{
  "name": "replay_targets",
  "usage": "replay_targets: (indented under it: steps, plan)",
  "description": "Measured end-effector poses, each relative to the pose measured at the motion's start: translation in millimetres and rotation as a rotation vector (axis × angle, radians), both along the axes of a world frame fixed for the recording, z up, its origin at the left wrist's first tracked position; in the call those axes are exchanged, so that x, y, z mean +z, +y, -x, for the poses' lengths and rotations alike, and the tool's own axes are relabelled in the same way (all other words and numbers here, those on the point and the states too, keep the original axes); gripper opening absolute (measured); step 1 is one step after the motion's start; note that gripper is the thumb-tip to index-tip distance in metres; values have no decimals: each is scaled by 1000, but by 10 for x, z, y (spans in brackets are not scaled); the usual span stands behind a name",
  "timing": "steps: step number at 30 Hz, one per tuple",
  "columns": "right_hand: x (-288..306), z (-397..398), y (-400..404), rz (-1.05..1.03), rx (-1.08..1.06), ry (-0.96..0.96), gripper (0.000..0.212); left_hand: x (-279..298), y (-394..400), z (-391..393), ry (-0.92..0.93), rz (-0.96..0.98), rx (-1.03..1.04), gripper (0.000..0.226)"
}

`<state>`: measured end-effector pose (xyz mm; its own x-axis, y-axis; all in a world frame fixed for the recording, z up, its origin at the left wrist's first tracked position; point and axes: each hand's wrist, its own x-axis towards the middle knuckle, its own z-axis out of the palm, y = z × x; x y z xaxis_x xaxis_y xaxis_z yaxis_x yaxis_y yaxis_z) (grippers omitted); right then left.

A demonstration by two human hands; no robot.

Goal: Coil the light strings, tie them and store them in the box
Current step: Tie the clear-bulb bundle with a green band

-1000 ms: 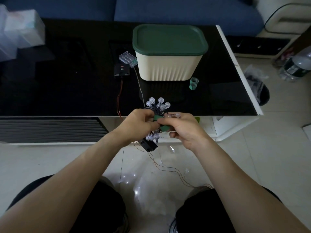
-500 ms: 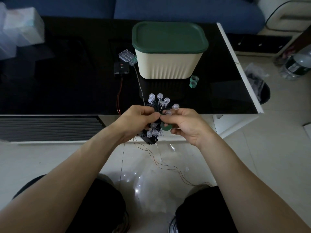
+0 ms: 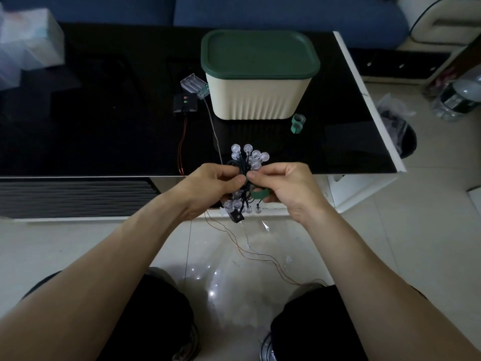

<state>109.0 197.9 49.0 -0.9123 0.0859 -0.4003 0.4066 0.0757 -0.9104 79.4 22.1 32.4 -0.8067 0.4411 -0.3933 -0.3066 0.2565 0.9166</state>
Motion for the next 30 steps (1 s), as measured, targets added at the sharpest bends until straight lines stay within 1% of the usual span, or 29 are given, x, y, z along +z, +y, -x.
replay_targets:
  steps: [2,4,10,14,18,22,24,26,28,30]
  plan:
    - [9,1,12,49,13,-36,7,-4,1,12,16,9,23,19]
    - [13,1,13,71,24,-57,13,-24,4,19,26,13,58,19]
    - [2,-24,-83,0,-44,-39,17,-81,22,-2,-23,-76,108,24]
    - [6,-15,-108,-46,-70,-1,19,-81,20,-5,-92,-147,89,28]
    - [-48,-51,-116,-75,-62,42,17,-75,43,-39,-128,-174,66,30]
    - [-47,-90,-94,9,-69,37,16,-97,71,-70,-112,-156,57,28]
    - [-15,-99,-73,42,-30,10,21,-95,79,-73,-66,-108,91,24]
    - [7,-107,-66,-2,53,-16,24,-115,87,-73,10,-3,122,18]
    - [19,-103,-63,-77,118,-32,20,-146,95,-80,66,115,103,14]
    - [40,-99,-60,-88,140,-46,15,-172,100,-74,128,229,69,17]
